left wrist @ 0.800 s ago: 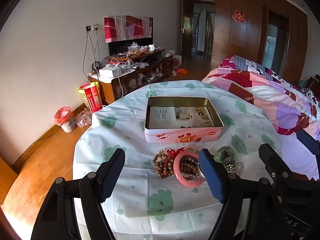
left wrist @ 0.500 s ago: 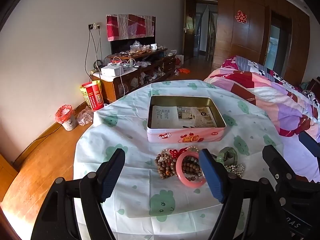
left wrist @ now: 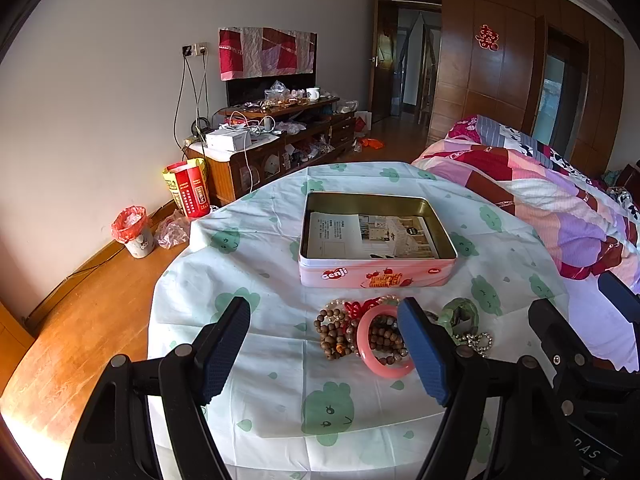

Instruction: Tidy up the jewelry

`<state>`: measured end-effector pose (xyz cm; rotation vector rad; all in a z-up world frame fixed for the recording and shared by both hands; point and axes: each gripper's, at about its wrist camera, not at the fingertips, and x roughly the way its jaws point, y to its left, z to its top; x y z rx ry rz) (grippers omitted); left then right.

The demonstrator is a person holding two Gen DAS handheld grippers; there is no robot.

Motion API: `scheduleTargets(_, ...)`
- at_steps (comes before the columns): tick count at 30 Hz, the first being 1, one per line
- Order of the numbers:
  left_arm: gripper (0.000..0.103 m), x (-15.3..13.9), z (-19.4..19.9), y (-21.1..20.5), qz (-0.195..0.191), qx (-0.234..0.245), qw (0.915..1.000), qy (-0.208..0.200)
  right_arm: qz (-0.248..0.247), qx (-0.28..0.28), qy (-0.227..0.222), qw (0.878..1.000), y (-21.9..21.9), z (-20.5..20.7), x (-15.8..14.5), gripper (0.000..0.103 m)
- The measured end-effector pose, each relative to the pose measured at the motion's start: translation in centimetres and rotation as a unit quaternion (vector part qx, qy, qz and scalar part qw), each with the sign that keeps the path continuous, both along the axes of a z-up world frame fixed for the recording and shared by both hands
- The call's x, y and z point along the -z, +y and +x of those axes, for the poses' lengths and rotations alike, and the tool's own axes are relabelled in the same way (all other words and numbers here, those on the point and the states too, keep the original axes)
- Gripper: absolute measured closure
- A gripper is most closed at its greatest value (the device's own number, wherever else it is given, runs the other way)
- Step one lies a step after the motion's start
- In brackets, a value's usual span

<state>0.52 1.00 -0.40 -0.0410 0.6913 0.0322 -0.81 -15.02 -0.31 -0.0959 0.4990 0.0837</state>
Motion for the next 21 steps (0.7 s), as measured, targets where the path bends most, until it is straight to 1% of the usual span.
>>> scheduleTargets(21, 0.027, 0.28, 0.24, 0.23, -0.002, -0.006, 1.0000, 0.000, 0.004, -0.002, 0.006, 1.000, 0.10, 0.14, 0.59, 0.000)
